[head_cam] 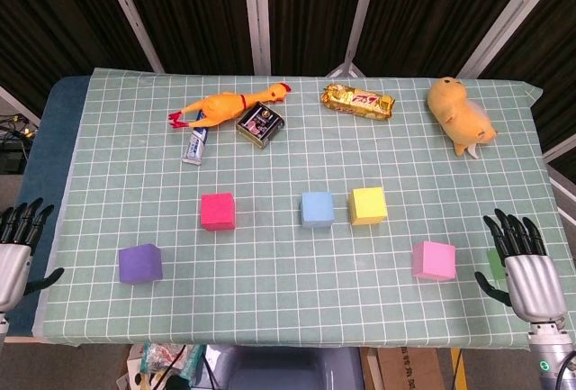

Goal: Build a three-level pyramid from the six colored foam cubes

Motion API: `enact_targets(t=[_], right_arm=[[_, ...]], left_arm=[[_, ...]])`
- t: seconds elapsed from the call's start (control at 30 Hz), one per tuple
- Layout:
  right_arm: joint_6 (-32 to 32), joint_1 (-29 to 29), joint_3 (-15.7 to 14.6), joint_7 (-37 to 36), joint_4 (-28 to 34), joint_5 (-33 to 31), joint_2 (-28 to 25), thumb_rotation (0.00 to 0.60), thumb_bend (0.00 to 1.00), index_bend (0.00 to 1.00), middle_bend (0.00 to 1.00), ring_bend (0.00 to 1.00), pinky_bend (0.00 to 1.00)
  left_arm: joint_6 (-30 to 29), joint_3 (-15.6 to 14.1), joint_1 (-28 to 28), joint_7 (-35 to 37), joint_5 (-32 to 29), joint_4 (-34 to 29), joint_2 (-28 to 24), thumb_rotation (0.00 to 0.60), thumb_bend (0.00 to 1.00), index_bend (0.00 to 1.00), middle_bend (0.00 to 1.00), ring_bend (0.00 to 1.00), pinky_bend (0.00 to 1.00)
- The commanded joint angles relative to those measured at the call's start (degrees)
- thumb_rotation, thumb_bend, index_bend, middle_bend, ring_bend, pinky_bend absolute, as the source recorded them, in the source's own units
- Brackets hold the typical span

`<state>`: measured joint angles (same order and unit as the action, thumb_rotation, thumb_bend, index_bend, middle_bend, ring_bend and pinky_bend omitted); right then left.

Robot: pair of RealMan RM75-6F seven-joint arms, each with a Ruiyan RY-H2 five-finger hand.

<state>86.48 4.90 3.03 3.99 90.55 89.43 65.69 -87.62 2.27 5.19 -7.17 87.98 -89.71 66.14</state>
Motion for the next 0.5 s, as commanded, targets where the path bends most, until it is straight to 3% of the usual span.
enact_targets(t=[0.03,0.5], right_arm=[[-0.15,-0.01,-0.02,-0.05,0.06,-0.18,0.02,0.6,0.28,0.0,0.0,0.0,0.0],[0.15,-0.15,0.25,-0.15,-0.23,-0.54,-0.12,0.6,0.28,0.0,0.0,0.0,0.0]], left_arm=[[0.26,0.01,0.05,0.12,-0.21,-0.11,-0.04,0.6,0.0,0.0,0.0,0.0,0.01],[1.35,-0.12,0.33,-0.06,-0.71,-0.88,-0.16,0.6,0.0,0.0,0.0,0.0,0.01]])
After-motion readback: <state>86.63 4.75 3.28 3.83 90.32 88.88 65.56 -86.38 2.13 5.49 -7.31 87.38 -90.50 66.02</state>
